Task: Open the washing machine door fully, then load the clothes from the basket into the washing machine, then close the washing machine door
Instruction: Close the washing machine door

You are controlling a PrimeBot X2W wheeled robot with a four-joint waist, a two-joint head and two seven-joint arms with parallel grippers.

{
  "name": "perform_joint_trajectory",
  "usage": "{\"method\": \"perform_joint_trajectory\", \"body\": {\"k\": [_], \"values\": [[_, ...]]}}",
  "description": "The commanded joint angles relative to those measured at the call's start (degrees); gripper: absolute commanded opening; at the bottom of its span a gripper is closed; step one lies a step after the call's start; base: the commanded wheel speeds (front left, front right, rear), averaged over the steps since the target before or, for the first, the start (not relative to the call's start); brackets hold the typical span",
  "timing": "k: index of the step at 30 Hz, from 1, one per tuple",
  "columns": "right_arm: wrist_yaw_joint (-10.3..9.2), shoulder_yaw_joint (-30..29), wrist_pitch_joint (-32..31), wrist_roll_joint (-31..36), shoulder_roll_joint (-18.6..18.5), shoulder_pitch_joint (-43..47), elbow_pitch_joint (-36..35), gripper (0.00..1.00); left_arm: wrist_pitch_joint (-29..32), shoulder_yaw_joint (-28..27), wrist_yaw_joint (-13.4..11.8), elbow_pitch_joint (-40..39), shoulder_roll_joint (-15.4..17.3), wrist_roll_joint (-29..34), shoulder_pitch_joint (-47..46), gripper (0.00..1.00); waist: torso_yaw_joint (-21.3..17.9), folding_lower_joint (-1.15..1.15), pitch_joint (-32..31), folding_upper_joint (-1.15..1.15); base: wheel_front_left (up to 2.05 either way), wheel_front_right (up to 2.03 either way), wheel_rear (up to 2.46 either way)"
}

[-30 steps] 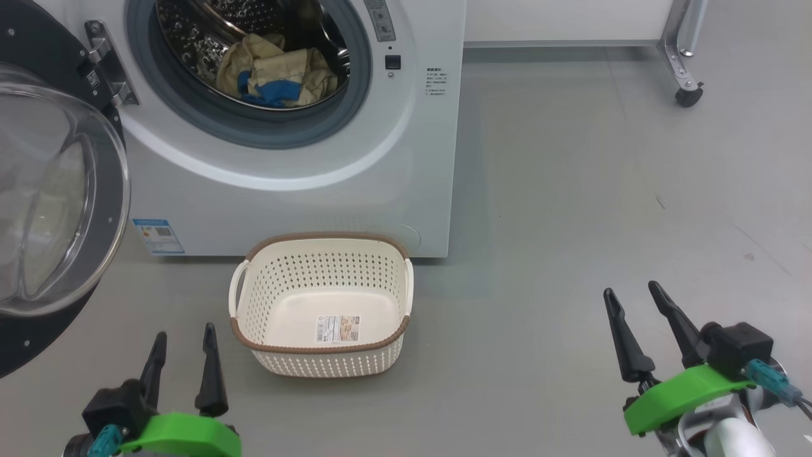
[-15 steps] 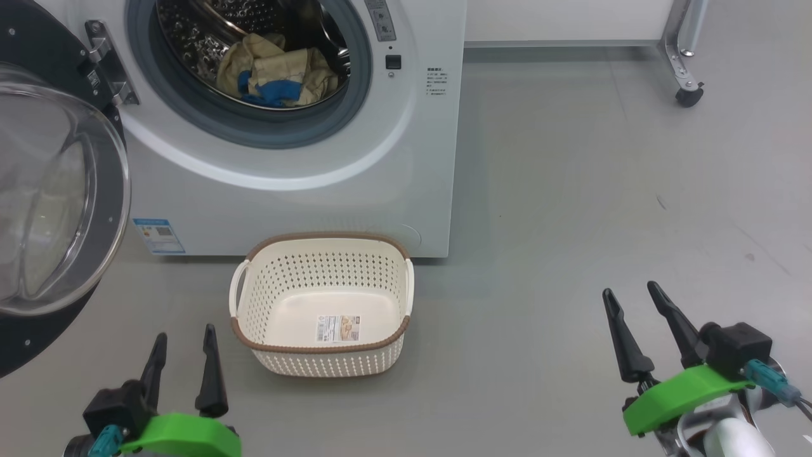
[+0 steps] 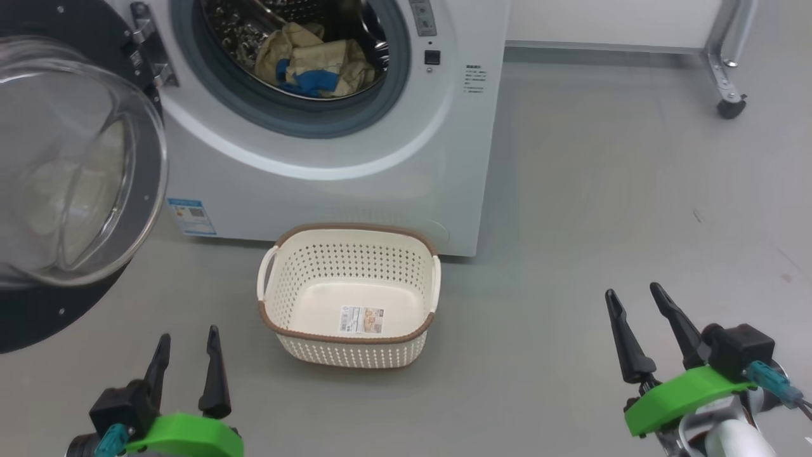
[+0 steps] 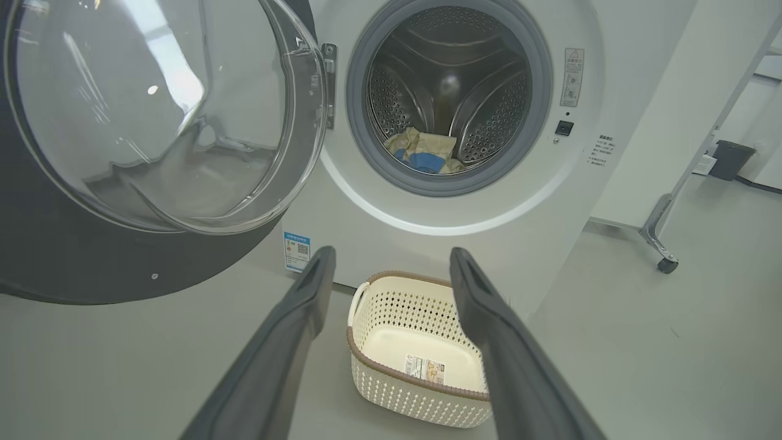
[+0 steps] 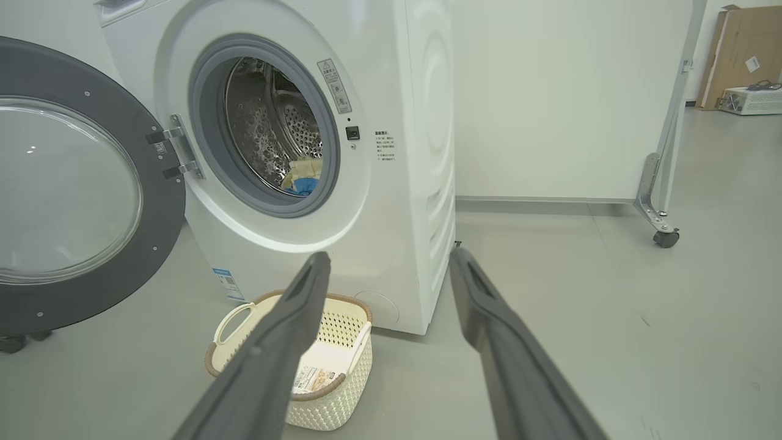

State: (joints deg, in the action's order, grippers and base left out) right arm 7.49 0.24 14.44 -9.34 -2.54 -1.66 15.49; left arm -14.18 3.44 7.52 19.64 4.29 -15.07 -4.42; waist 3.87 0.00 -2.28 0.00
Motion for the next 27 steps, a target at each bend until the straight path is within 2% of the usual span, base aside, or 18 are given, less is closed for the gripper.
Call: {"method": "perform_joint_trajectory", "body": {"k": [1, 19, 20, 22, 27], "values": [[0.0, 1.3, 0.6, -0.3, -0.3, -2.2, -2.0, 1.0, -0.8, -2.0, 0.0, -1.6, 0.5, 0.6, -3.0, 1.0, 2.1, 0.0, 0.3, 0.0, 0.0, 0.0, 0.0], [0.0, 3.6, 0.6, -2.3, -0.3, -2.1, -3.2, 1.0, -0.8, -2.9, 0.0, -2.3, 2.2, 1.9, -2.7, 1.0, 21.3, 0.0, 1.2, 0.0, 0.0, 0.0, 0.0], [0.0, 3.7, 0.6, -2.6, -0.3, -2.1, -3.3, 1.0, -0.8, -2.5, 0.0, -2.3, 2.3, 1.9, -3.0, 1.0, 23.3, 0.0, 1.1, 0.0, 0.0, 0.0, 0.0], [0.0, 4.1, 0.6, -2.9, -0.3, -2.2, -3.3, 1.0, -0.8, -2.2, 0.0, -2.3, 2.4, 1.8, -3.1, 1.0, 25.0, 0.0, 1.1, 0.0, 0.0, 0.0, 0.0], [0.0, 7.3, 0.6, -3.3, -0.3, -4.5, -2.9, 1.0, -0.8, -4.3, -0.3, -3.9, 2.6, 1.6, -2.2, 1.0, 26.1, 0.0, 2.4, 0.0, 0.0, 0.0, 0.0]]}}
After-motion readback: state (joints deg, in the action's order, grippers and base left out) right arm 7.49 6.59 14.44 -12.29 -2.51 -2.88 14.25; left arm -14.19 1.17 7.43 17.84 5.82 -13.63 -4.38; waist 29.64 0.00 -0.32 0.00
